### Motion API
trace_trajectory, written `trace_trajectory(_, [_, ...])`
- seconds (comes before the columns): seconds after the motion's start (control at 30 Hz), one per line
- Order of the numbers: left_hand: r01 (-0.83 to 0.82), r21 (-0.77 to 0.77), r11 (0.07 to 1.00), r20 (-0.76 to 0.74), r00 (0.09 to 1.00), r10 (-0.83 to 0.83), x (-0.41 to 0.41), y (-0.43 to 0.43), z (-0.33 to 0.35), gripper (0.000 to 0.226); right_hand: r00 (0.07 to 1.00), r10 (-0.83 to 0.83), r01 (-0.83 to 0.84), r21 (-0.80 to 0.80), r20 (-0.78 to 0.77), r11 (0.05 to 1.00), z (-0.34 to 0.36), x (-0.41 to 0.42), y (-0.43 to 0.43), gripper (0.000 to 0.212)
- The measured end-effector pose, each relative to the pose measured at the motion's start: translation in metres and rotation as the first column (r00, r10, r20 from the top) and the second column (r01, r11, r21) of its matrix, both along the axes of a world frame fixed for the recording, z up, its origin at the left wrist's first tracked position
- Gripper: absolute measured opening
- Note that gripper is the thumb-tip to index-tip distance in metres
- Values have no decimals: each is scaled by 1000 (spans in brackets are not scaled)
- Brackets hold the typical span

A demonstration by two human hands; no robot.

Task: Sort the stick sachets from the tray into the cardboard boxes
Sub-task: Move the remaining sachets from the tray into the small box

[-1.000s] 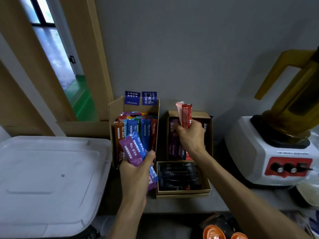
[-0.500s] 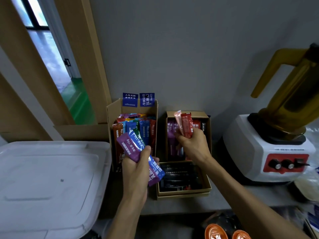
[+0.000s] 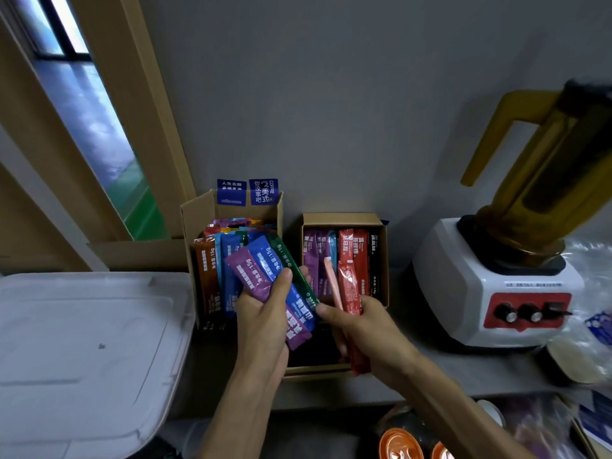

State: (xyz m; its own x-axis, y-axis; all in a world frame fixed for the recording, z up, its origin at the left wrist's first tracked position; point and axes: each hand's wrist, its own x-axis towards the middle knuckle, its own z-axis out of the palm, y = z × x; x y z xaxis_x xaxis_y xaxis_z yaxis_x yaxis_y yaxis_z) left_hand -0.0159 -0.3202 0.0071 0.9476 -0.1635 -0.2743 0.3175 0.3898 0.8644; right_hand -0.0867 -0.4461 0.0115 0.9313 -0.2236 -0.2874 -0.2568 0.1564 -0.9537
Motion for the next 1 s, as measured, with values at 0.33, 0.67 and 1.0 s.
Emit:
trace_trajectory(0.33, [-103, 172, 980, 155, 985, 76, -3, 5, -5, 24, 1000, -29, 28, -26, -7, 999, 14, 1, -48, 26])
trace_trajectory(0.67, [-111, 206, 972, 86, 992, 95, -16, -17, -12, 15, 980, -149, 108, 274, 135, 956, 14, 20, -67, 17])
trace_trajectory(1.0, [-101, 260, 960, 74, 994, 85, -10, -10, -14, 10, 955, -233, 296, -608, 184, 737, 37, 74, -84, 8])
